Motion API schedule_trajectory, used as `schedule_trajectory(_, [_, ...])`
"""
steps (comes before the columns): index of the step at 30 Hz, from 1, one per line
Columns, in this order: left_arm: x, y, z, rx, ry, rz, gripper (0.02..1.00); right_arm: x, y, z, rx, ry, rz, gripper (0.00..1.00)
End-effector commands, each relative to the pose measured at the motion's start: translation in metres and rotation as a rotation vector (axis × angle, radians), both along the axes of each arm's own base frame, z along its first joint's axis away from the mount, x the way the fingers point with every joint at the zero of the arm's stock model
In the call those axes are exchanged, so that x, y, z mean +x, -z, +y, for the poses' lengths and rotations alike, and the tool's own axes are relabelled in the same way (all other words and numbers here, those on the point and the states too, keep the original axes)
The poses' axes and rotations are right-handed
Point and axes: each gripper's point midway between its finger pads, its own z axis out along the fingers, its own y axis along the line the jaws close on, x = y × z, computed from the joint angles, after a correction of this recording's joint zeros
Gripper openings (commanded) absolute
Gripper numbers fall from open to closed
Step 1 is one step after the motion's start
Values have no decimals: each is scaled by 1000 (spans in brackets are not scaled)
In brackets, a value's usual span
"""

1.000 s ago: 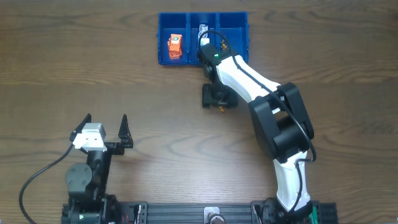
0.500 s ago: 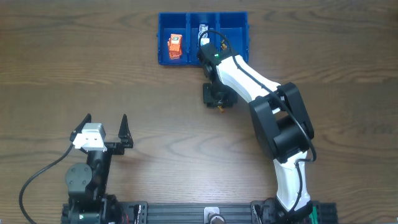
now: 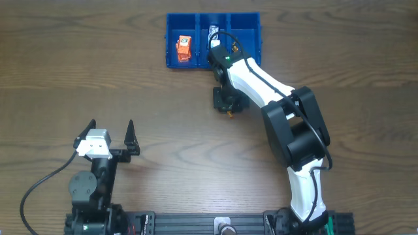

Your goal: Sort Candies Into Trays

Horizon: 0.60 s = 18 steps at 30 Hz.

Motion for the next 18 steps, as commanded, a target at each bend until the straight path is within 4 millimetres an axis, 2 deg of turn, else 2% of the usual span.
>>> schedule_trajectory(1, [-2, 17, -5, 3, 29, 57, 996, 9, -8, -1, 8, 11, -41, 163])
schedule_trajectory(3, [-2, 17, -5, 3, 29, 57, 996, 12, -18, 1, 23, 10, -69, 161])
schedule_trajectory(6, [-2, 17, -5, 3, 29, 57, 996, 23, -50, 2, 48, 9, -159, 161])
schedule_trajectory(9, [-2, 17, -5, 3, 29, 57, 996, 47, -111, 0, 63, 21, -355, 165])
schedule_trajectory(14, [-2, 17, -5, 3, 29, 57, 996, 95, -206, -19, 14, 92, -746, 169])
schedule_trajectory(16, [-2, 17, -5, 3, 29, 57, 996, 115, -230, -25, -9, 94, -861, 187])
schedule_trajectory(18, [-2, 17, -5, 3, 29, 57, 996, 129, -238, -27, -18, 84, -922, 205])
